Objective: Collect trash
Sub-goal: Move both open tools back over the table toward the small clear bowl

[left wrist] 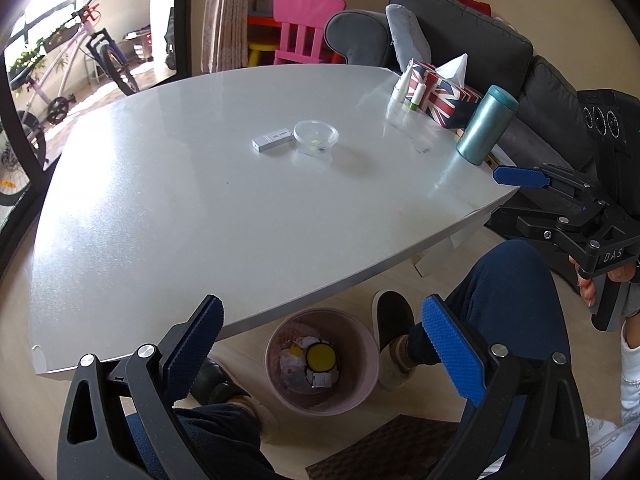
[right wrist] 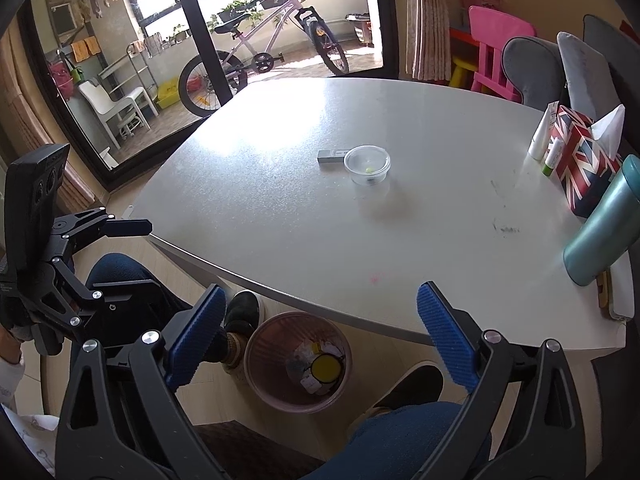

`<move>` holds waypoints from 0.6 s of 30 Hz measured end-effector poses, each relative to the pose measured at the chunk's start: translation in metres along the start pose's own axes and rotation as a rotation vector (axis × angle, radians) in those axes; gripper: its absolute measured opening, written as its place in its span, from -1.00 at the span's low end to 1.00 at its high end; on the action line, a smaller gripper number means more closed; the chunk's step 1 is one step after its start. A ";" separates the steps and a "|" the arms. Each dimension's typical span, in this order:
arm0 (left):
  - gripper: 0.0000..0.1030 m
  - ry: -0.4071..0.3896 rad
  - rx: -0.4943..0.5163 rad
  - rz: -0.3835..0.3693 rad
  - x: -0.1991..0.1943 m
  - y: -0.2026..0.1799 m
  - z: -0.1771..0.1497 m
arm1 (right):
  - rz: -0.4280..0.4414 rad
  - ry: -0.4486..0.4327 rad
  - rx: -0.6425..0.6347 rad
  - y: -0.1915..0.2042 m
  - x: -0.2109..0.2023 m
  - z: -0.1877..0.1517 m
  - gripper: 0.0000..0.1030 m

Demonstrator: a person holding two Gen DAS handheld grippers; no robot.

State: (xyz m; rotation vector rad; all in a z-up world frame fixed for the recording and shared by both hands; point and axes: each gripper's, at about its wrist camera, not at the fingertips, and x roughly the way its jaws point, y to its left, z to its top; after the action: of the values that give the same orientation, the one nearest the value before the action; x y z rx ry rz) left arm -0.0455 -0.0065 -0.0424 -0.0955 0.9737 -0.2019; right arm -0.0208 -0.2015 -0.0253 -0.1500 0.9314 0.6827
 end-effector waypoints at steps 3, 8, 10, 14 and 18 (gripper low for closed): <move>0.86 -0.013 -0.002 0.006 0.002 0.003 0.007 | -0.014 -0.001 0.006 -0.004 0.005 0.007 0.85; 0.86 -0.028 -0.009 0.011 0.008 0.011 0.019 | -0.034 -0.001 0.007 -0.011 0.015 0.022 0.88; 0.86 -0.031 -0.008 0.014 0.011 0.014 0.024 | -0.042 -0.001 0.005 -0.014 0.020 0.030 0.88; 0.86 -0.038 -0.007 0.024 0.016 0.020 0.032 | -0.052 0.010 -0.002 -0.018 0.034 0.046 0.89; 0.86 -0.038 -0.001 0.035 0.023 0.026 0.041 | -0.056 0.023 -0.001 -0.024 0.050 0.062 0.89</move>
State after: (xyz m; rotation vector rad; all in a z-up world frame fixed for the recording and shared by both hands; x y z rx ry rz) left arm 0.0044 0.0140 -0.0428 -0.0831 0.9369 -0.1669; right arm 0.0569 -0.1709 -0.0309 -0.1838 0.9454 0.6310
